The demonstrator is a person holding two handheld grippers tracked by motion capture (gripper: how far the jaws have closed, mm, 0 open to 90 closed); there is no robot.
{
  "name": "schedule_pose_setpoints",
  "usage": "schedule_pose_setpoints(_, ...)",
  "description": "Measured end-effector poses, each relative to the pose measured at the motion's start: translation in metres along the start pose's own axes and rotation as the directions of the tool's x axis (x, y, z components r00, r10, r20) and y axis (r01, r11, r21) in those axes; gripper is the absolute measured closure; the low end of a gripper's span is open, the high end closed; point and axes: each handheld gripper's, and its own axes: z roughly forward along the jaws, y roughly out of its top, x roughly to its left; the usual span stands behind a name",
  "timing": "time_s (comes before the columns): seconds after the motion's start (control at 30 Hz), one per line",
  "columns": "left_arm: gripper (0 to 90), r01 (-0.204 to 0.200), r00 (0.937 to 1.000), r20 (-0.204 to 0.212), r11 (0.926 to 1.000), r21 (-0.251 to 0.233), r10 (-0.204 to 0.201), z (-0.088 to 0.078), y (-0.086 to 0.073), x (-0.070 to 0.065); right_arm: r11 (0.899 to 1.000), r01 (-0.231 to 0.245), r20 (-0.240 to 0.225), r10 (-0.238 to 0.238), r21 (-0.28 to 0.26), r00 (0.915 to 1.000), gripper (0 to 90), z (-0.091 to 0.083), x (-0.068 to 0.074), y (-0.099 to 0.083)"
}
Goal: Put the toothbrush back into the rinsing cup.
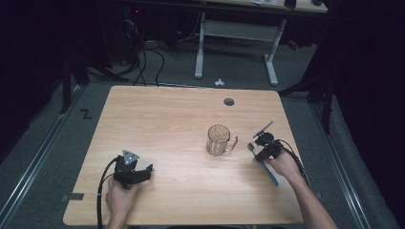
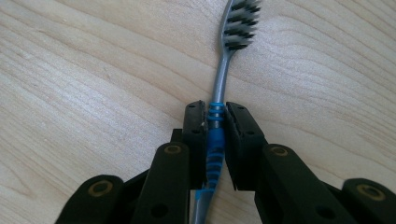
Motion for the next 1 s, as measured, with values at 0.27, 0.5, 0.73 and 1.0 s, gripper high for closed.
schedule_pose_setpoints(0.27,22.2,0.0,1.0,0.0,1.0,0.0,0.0,0.0,0.0,0.0,1.0,-0.004,0.008,0.004,-0.006,1.0,79.8,0.0,-0.001,-0.002)
schedule_pose_setpoints(0.5,22.2,0.0,1.0,0.0,1.0,0.0,0.0,0.0,0.0,0.0,0.998,0.004,-0.008,-0.005,-0.065,1.0,79.9,-0.009,-0.001,-0.008)
schedule_pose_setpoints(0.73,22.2,-0.001,1.0,0.0,1.0,0.0,0.001,0.0,0.0,0.0,0.992,-0.018,-0.036,0.013,-0.127,0.9993,79.8,-0.018,-0.004,-0.01)
schedule_pose_setpoints(1.0,22.2,0.0,1.0,0.0,1.0,0.0,0.0,0.0,0.0,0.0,0.981,-0.032,-0.049,0.023,-0.193,0.9985,79.8,-0.028,-0.006,-0.012)
